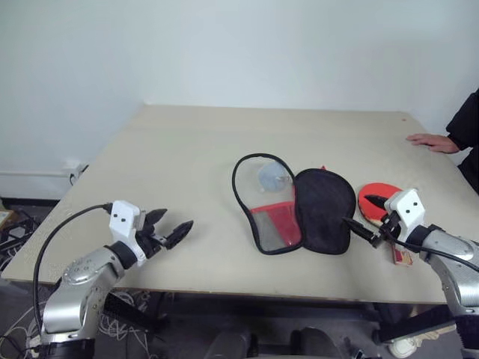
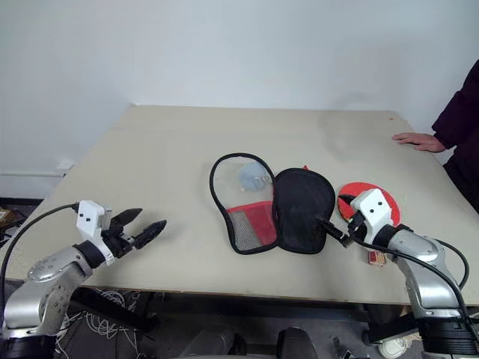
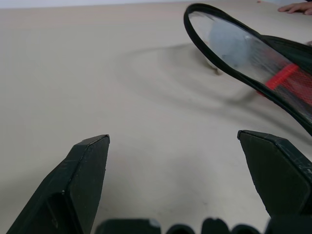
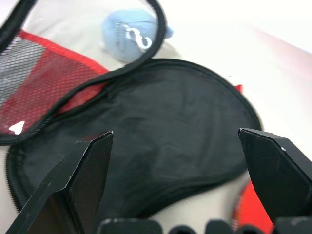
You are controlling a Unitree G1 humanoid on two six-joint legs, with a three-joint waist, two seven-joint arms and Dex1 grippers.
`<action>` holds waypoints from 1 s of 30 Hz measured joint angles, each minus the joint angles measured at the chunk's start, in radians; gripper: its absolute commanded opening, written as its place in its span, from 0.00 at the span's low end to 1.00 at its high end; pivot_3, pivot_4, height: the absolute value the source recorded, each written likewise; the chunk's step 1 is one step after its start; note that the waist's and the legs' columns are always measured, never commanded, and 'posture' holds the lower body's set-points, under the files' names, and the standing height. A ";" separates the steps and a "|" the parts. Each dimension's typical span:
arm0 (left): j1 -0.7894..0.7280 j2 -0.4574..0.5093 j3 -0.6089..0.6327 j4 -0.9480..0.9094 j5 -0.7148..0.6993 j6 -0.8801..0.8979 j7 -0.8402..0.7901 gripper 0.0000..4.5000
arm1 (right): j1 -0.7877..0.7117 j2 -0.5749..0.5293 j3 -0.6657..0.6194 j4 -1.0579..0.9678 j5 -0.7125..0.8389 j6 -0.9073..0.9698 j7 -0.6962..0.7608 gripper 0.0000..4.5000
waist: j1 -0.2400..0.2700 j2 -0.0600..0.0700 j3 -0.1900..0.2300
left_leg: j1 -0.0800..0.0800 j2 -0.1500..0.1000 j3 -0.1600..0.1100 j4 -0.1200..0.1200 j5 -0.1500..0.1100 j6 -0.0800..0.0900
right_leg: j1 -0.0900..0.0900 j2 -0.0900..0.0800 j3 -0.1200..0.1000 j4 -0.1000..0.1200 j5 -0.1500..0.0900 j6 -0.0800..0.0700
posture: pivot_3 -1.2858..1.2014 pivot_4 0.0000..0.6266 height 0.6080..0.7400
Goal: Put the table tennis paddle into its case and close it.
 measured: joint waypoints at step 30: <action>-0.133 0.049 -0.077 0.136 0.035 -0.046 -0.077 1.00 | 0.073 -0.006 -0.082 -0.058 0.006 0.085 -0.065 0.99 | 0.000 0.000 0.000 | 0.000 0.001 0.001 0.000 0.000 0.000 | 0.000 0.000 -0.001 -0.001 0.000 -0.001 | 0.52 0.00 0.85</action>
